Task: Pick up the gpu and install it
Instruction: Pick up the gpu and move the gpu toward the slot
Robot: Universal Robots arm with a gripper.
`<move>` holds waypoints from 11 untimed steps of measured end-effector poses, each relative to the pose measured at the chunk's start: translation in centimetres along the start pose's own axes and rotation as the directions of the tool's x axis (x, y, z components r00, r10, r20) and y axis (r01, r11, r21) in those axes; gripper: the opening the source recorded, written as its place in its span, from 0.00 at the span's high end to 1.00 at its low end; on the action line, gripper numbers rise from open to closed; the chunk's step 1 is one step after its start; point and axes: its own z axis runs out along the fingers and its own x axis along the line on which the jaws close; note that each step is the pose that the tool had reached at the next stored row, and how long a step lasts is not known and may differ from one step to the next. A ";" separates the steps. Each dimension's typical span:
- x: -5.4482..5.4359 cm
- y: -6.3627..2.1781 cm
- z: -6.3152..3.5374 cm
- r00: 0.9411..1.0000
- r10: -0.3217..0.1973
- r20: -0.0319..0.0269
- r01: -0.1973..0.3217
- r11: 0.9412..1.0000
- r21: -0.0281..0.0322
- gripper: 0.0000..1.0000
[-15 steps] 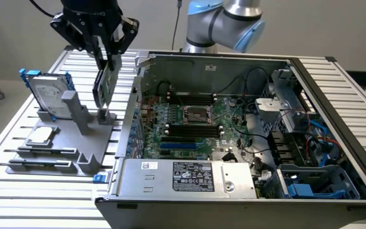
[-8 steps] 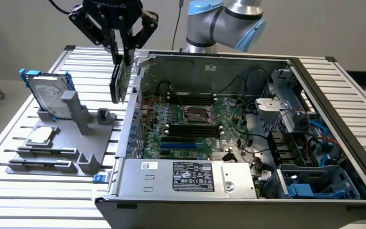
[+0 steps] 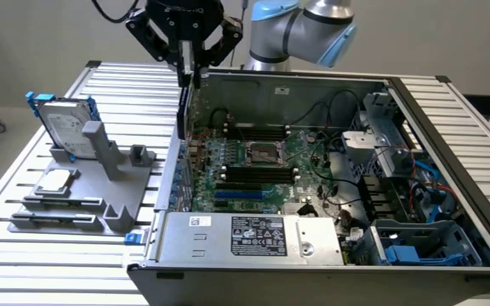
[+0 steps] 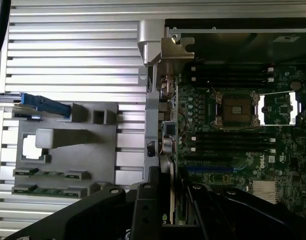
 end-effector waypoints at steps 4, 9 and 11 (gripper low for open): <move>-1.8 0.12 0.56 1.000 0.000 0.000 0.000 1.000 0.000 0.73; -4.2 0.53 1.42 1.000 0.000 0.000 0.000 1.000 0.000 0.73; -5.1 0.75 1.77 1.000 0.000 0.000 0.000 1.000 0.000 0.73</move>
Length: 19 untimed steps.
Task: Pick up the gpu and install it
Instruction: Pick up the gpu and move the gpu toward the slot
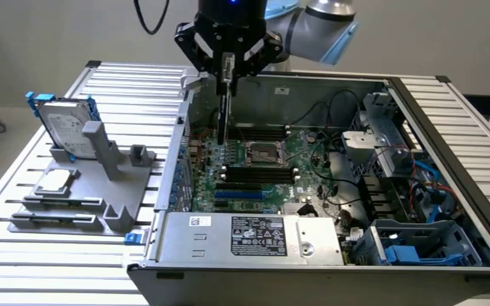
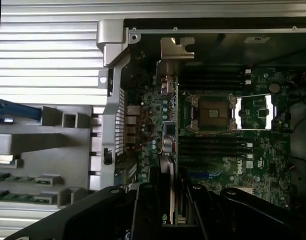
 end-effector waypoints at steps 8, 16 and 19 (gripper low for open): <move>-3.7 0.26 1.24 1.000 0.000 0.000 0.000 1.000 0.000 0.73; -7.4 0.17 1.87 1.000 0.000 0.000 0.000 1.000 0.000 0.73; -8.1 0.14 2.13 1.000 0.000 -0.001 0.000 1.000 0.000 0.73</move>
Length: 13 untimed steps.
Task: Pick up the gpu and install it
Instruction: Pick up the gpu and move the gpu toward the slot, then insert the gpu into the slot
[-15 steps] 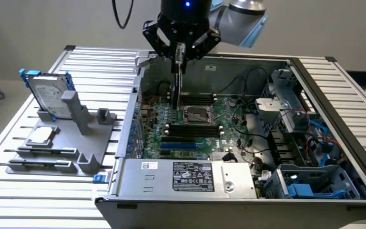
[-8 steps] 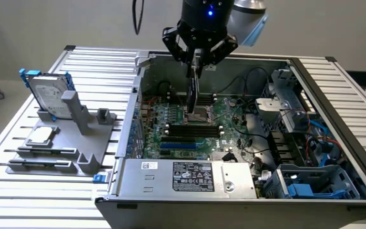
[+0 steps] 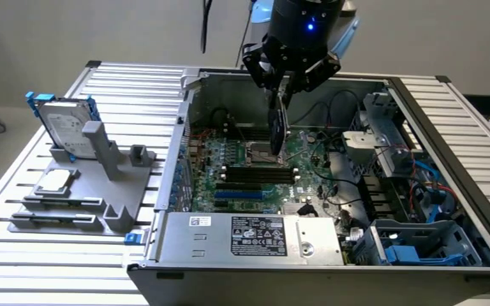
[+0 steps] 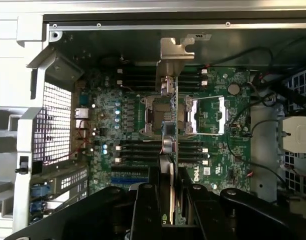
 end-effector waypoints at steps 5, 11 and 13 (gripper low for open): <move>0.0 0.00 0.00 1.000 0.000 -0.001 0.000 1.000 0.000 0.73; 0.0 0.00 0.00 1.000 0.000 -0.001 0.000 1.000 0.000 0.73; 0.0 0.00 0.00 1.000 0.000 -0.001 0.000 1.000 0.000 0.73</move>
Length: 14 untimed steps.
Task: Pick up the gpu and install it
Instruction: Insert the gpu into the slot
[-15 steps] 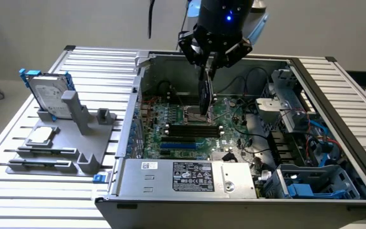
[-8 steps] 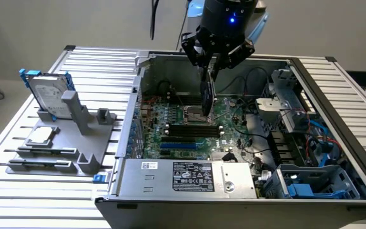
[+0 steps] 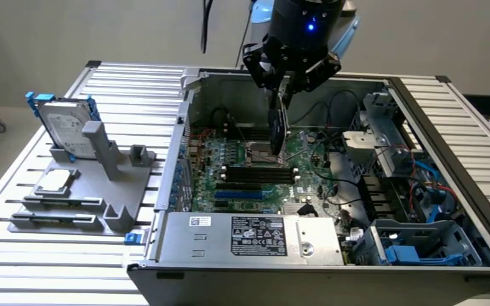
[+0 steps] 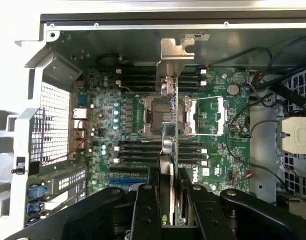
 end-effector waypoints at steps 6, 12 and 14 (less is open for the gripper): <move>0.0 -0.01 0.05 0.999 -0.054 -0.009 0.054 0.999 0.003 0.73; 0.0 -0.01 0.08 0.987 -0.161 -0.027 0.161 0.987 0.007 0.73; 0.0 -0.01 0.09 0.980 -0.195 -0.033 0.195 0.981 0.008 0.73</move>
